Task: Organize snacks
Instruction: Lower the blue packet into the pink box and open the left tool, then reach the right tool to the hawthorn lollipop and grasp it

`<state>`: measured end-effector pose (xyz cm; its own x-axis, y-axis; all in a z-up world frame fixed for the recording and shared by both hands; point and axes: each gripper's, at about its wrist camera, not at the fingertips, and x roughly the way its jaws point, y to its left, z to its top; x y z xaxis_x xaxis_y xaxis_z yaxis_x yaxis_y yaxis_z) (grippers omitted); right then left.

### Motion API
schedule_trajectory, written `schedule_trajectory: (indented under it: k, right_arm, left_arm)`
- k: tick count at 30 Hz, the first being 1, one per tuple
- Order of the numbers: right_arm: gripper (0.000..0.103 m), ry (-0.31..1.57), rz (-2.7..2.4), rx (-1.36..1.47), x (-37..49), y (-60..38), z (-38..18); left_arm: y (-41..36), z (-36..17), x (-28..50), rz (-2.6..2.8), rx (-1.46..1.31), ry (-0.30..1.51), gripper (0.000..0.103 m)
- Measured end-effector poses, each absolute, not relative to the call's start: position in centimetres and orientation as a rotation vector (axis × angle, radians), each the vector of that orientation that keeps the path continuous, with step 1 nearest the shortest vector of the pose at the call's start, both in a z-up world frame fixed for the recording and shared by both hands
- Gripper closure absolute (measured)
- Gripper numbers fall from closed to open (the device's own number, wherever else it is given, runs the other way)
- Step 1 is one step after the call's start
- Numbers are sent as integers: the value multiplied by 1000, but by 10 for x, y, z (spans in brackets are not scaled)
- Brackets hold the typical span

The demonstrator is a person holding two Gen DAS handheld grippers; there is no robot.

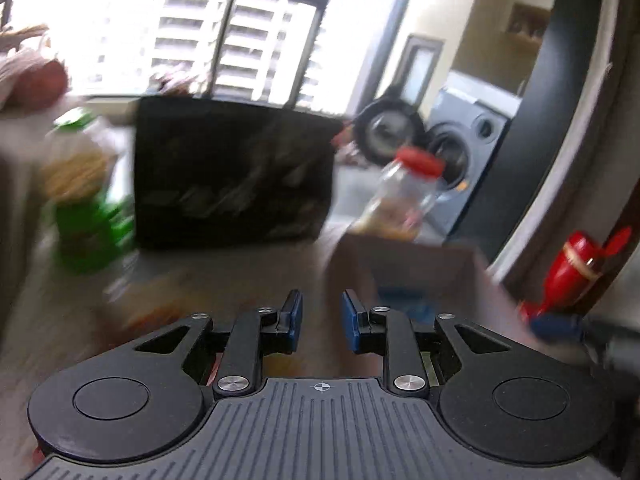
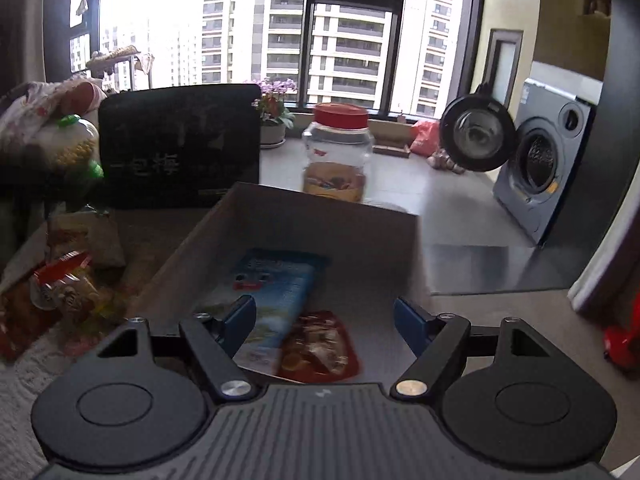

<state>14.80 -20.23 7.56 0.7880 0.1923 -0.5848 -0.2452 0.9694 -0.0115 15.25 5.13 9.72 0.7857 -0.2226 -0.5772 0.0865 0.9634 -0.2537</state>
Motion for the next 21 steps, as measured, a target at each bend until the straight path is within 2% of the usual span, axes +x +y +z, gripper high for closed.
schedule_trajectory:
  k: [5, 10, 16, 21]
  right_arm:
    - [26, 628, 371, -96, 142, -151, 74]
    - [26, 634, 556, -137, 131, -85, 67]
    - [26, 684, 648, -173, 141, -21, 46]
    - [26, 695, 621, -216, 156, -6, 32]
  left_arm:
    - [111, 77, 89, 6, -218, 623, 78]
    - [167, 60, 57, 137, -310, 608, 78]
    - [187, 49, 43, 103, -375, 643, 78]
    - [191, 45, 36, 57, -411, 633, 78]
